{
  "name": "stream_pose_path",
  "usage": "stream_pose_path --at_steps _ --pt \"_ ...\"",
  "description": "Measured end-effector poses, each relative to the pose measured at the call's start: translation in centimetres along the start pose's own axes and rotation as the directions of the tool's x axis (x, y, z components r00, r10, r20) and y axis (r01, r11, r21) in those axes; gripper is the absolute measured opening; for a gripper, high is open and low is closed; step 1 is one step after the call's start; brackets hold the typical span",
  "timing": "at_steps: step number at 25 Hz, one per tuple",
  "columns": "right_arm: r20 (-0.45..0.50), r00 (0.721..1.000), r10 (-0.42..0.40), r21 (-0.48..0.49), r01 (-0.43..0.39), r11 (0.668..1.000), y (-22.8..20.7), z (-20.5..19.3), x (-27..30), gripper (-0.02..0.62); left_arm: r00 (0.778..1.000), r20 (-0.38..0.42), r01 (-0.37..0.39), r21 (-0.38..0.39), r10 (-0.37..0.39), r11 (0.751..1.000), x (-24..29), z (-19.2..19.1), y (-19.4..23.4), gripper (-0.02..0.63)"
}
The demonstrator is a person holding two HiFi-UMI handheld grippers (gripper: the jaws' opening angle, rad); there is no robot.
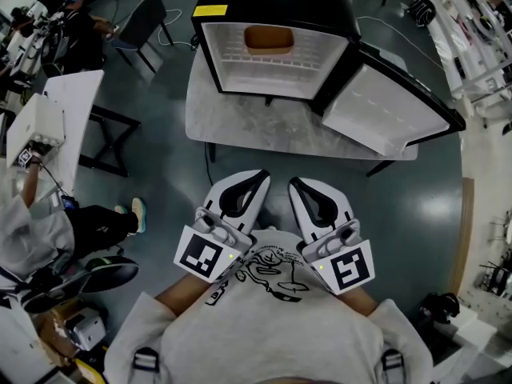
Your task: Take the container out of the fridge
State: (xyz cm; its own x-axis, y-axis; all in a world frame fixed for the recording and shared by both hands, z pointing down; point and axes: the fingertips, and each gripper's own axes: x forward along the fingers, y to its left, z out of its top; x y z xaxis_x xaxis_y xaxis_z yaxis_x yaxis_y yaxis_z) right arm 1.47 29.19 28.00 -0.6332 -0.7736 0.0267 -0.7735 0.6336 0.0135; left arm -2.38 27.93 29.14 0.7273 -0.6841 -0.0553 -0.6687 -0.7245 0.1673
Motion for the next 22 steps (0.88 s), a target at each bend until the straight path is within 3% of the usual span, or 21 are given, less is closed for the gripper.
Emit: stream_pose_path --at_steps 4,8,22 --pt "-0.002 1.000 -0.006 -0.001 0.006 1.000 -0.8 -0.1 2.9 0.029 0.997 0.070 0.017 0.025 -0.019 1.000 1.1 1.1 2.8 0.017" --pt "-0.003 1.000 -0.015 -0.001 0.015 1.000 -1.4 -0.2 5.8 0.029 1.000 0.005 0.023 -0.013 -0.023 1.000 2.0 0.7 5.3 0.017" --pt "-0.010 0.999 -0.033 0.002 0.033 0.999 -1.7 -0.1 11.5 0.028 0.999 0.003 0.044 -0.021 -0.044 0.999 2.7 1.6 10.9 0.017"
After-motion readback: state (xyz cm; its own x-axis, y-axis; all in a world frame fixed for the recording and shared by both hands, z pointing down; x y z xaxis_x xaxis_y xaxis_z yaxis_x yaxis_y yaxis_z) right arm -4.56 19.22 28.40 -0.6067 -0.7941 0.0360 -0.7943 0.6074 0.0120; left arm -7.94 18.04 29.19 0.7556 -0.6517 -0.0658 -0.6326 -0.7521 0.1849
